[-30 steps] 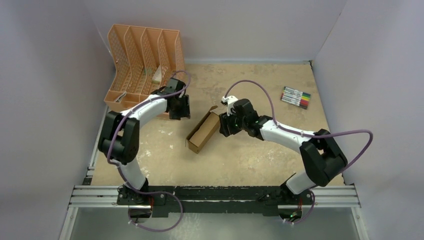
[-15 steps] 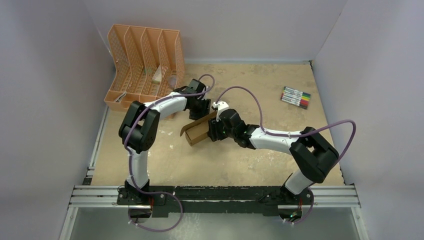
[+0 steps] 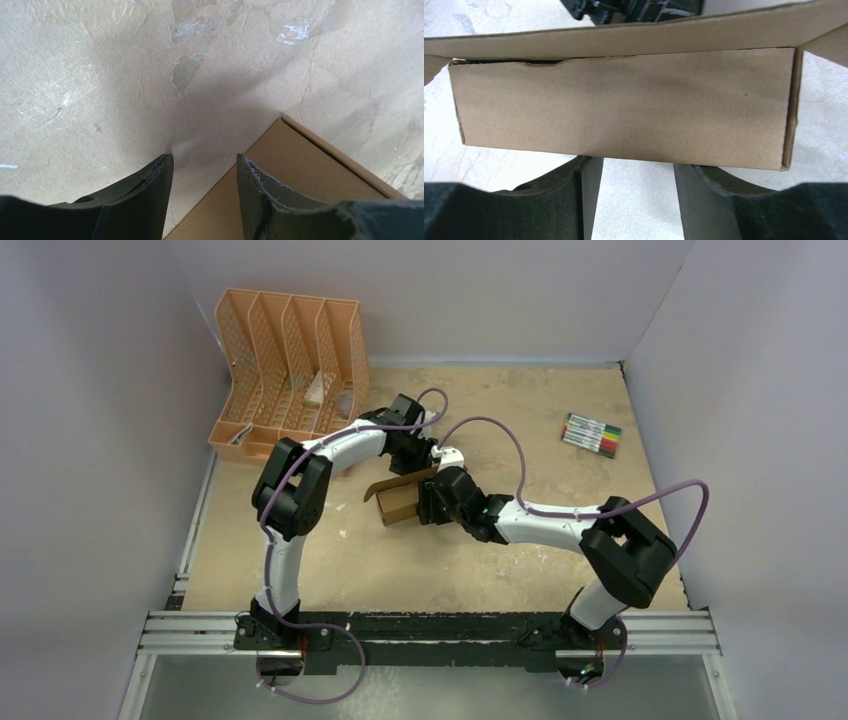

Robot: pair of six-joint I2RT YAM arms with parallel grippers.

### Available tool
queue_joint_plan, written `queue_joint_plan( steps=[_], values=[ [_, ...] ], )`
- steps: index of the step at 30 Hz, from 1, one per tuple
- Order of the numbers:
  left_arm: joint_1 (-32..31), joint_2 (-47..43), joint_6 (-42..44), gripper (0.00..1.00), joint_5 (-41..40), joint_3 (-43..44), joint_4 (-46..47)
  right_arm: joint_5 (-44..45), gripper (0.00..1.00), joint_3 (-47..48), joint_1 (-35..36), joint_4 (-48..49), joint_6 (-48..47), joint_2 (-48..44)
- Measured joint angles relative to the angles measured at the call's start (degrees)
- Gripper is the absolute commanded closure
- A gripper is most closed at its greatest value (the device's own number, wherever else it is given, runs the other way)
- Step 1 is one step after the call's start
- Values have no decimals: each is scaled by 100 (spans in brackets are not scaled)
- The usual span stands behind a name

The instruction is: Fold the paper box

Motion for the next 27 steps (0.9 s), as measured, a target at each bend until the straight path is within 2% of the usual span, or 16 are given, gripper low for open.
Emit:
queue_joint_plan(
  steps=[8,15,18,21,23,27],
  values=[
    [190,-2,136,47,-1034,341,-444,195,39,28,-26,-400,-103,-348],
    [699,-413,24,46,-2109,553,-522,155,34,470,-144,-1207,-1091,-1043],
    [866,-852,-122,45,-2684,588,-728,46,33,621,-382,-1513,-1606,-1360],
    [955,-1423,-234,37,-3042,546,-841,-254,35,691,-826,-1762,-2138,-1661],
    [992,-1993,-345,34,-3215,341,-839,-584,34,715,-1233,-1832,-2527,-1827],
    [1036,-3176,-525,33,-3348,-234,-866,-1165,39,885,-1805,-1873,-3211,-1832]
  ],
)
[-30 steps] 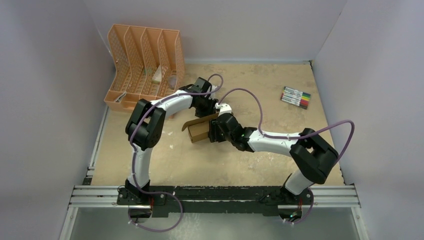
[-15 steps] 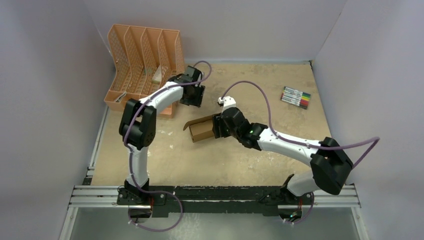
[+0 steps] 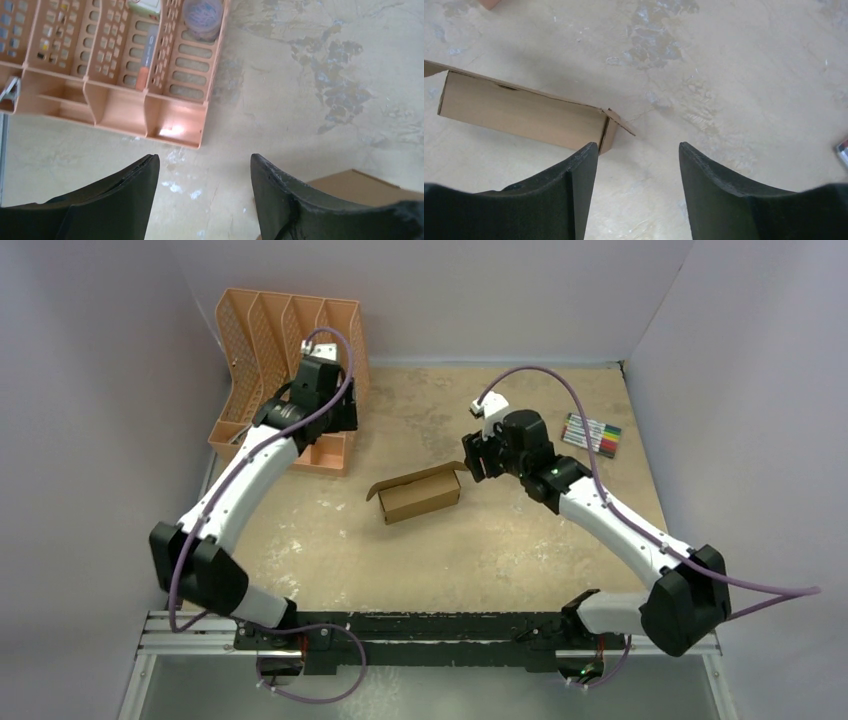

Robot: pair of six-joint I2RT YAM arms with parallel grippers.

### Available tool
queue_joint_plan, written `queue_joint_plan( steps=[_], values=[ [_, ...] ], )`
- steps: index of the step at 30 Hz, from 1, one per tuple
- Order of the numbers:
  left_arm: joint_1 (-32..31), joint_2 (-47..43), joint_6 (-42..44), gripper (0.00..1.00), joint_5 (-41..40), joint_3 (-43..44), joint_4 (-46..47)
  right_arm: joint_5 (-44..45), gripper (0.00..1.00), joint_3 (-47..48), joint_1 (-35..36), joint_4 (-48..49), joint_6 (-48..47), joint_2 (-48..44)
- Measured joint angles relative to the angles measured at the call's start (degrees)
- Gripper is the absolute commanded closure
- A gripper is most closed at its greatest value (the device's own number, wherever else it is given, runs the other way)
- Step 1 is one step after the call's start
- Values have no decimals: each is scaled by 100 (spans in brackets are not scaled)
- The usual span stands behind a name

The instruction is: Fold the paper box

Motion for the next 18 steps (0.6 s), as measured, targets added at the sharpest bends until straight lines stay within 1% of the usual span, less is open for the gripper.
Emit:
queue_joint_plan(
  steps=[1,3,7,13,18],
  values=[
    [4,-330,-44,33,22,-229,-13,-122,40,66,-63,-22,-127,48],
    [7,-656,-72,35,122,-496,-37,-411,42,284,-166,-118,-422,243],
    [7,-1134,-164,38,662,-1169,-129,-857,46,619,-236,-192,-890,699],
    [4,-1451,-306,40,1506,-1853,-254,-1314,49,693,-256,-358,-1438,1130],
    [4,-1598,-304,41,2052,-2065,-278,-1526,51,734,-258,-468,-1784,1298]
  ],
)
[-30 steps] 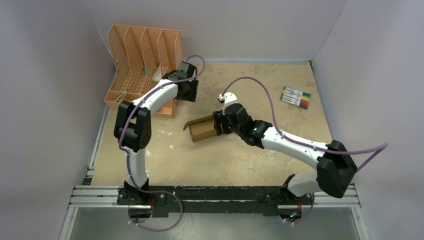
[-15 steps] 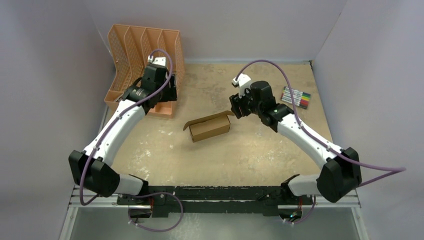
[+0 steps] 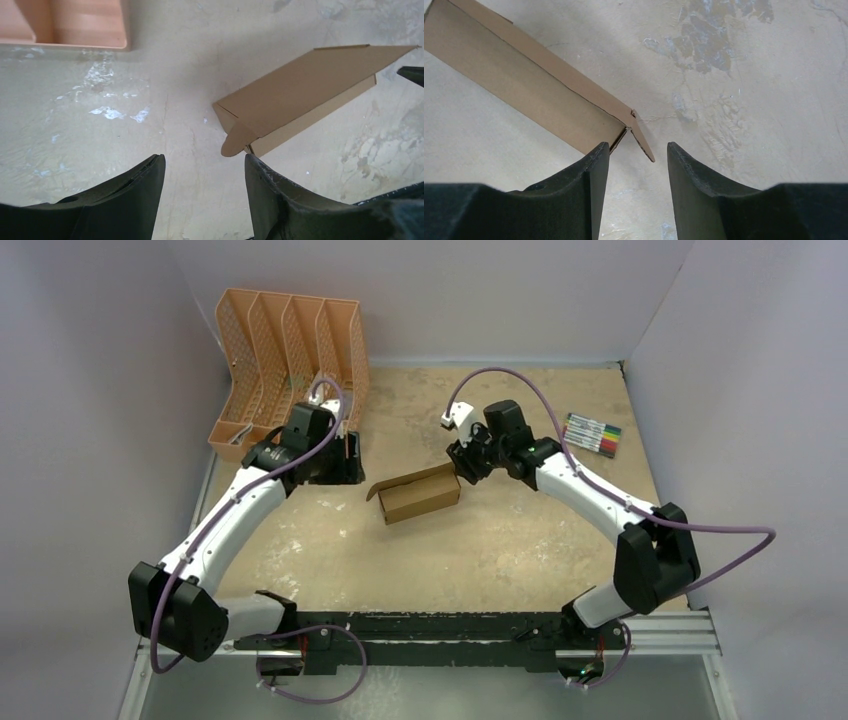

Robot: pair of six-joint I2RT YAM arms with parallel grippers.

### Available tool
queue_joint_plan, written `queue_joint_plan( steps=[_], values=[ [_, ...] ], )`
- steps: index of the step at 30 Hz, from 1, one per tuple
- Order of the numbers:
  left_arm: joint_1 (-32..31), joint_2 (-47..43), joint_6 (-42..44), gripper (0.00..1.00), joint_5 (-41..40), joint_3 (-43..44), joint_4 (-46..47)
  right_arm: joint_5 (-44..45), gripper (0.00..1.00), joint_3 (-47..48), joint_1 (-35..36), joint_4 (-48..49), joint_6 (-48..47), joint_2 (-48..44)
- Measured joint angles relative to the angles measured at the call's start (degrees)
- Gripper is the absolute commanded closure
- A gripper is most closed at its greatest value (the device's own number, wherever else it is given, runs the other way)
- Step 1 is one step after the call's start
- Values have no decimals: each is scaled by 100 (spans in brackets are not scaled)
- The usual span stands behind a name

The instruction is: Fold the paper box

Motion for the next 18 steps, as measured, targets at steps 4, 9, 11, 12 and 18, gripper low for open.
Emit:
queue_joint_plan(
  steps=[4,9,11,12,18],
  values=[
    [0,-17,35,43,289,-103,26,-52,53,20,-9,-46,-205,83],
    [-2,24,151,44,494,-166,33,-107,63,20,-63,-42,-400,144],
    [-2,76,170,45,546,-166,35,-125,66,20,-81,-31,-457,177],
    [-2,107,177,45,570,-166,35,-144,67,22,-87,-31,-474,205],
    [-7,236,306,46,719,-166,42,-356,71,24,-111,-57,-570,354]
  ],
)
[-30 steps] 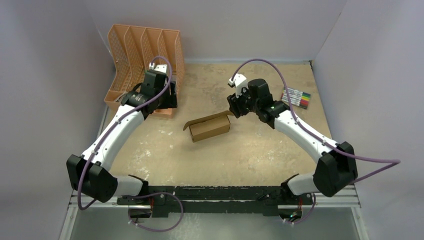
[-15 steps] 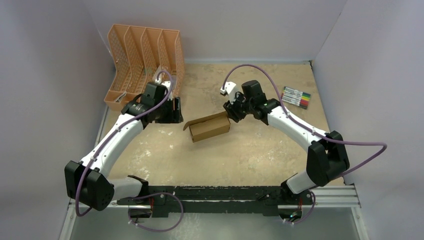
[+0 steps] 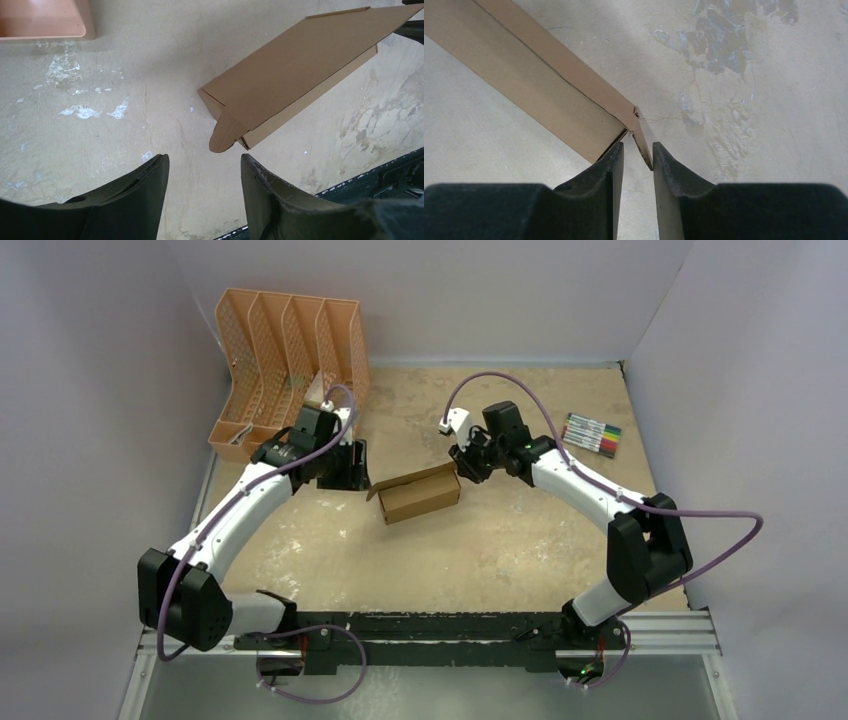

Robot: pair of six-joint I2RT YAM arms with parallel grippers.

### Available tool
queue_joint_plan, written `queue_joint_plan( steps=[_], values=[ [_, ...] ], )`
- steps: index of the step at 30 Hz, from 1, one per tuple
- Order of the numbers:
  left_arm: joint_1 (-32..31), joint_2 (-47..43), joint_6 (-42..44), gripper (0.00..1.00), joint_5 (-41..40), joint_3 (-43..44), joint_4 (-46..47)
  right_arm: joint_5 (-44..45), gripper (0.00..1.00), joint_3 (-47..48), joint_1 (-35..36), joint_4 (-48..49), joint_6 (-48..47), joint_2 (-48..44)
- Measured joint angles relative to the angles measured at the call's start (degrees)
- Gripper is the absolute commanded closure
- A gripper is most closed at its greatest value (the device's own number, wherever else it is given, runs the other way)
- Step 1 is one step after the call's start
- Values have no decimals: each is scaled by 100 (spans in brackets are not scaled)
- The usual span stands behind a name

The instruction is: Fold the paper box

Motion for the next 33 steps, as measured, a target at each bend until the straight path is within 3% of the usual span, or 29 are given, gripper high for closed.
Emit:
queue_joint_plan(
  steps=[5,12,33],
  values=[
    [-24,125,157,48,125,0,20,-153,79,28,0,-20,-55,11],
    [-83,339,428,53,162,2,24,-219,100,146,0,-101,-142,33],
    [-826,962,968,68,-216,518,-63,-345,100,341,0,-483,-289,57]
  ],
)
